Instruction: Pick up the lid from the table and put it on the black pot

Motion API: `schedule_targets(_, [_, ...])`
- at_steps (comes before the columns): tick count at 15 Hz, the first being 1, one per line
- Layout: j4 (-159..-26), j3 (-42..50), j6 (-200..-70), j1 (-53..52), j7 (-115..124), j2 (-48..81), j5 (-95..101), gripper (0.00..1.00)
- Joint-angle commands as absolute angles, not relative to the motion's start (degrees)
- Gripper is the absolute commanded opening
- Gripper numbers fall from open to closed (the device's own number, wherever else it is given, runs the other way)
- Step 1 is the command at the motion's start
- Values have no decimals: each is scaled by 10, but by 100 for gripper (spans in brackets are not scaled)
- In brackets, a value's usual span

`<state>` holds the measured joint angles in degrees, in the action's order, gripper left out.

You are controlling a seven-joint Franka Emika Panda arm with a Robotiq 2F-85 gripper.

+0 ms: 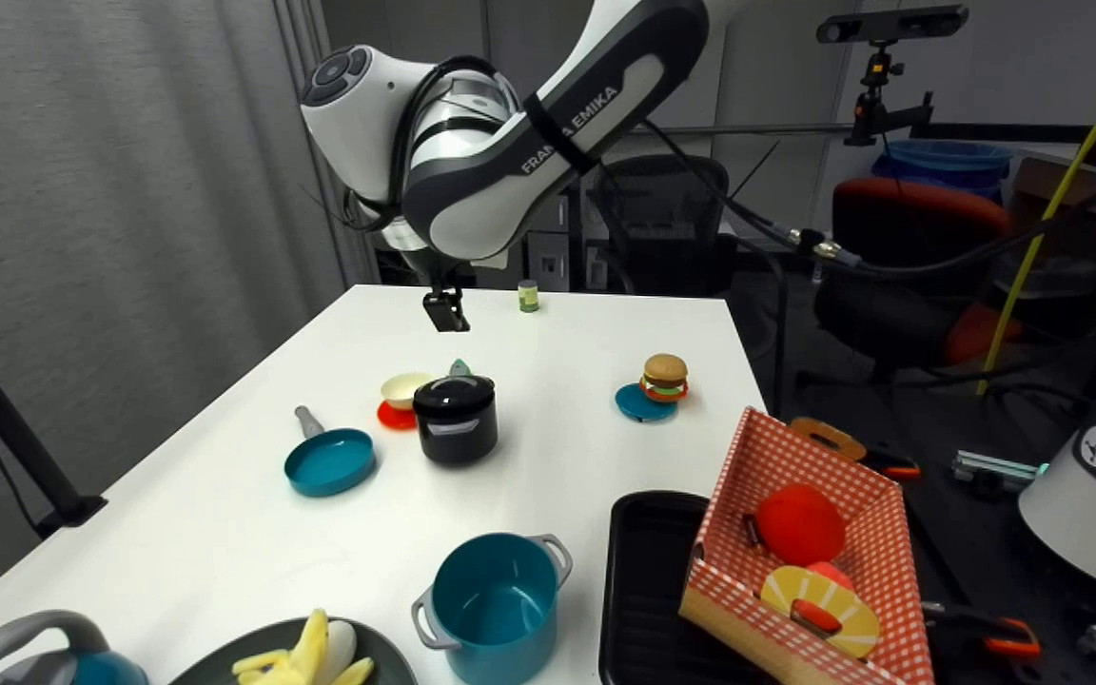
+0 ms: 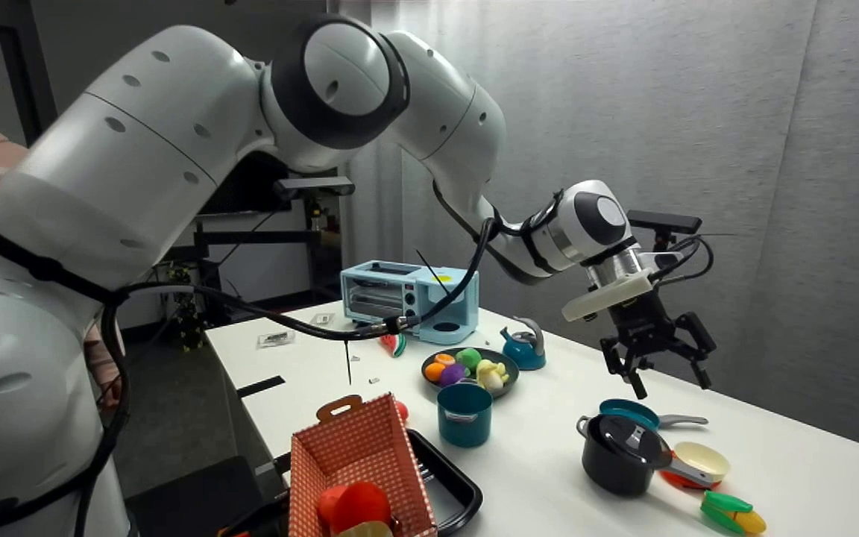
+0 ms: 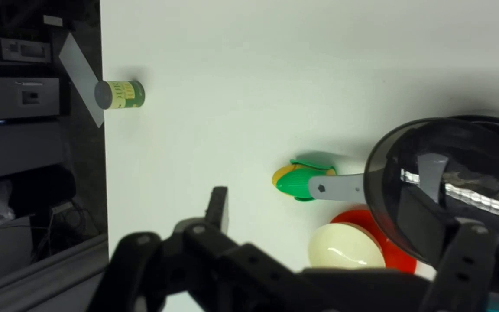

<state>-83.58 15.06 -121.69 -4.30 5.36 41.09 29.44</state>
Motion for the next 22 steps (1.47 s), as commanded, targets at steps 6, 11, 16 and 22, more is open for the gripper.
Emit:
schedule_targets(6, [-1032, 166, -1213, -20, 111, 247, 351, 100])
schedule_targets(11, [-1124, 160, -1198, 12, 98, 190, 346, 100])
schedule_targets(16, [-1184, 138, -1196, 50, 13, 133, 299, 100])
schedule_targets(22, [-1207, 115, -1186, 81, -120, 59, 205, 100])
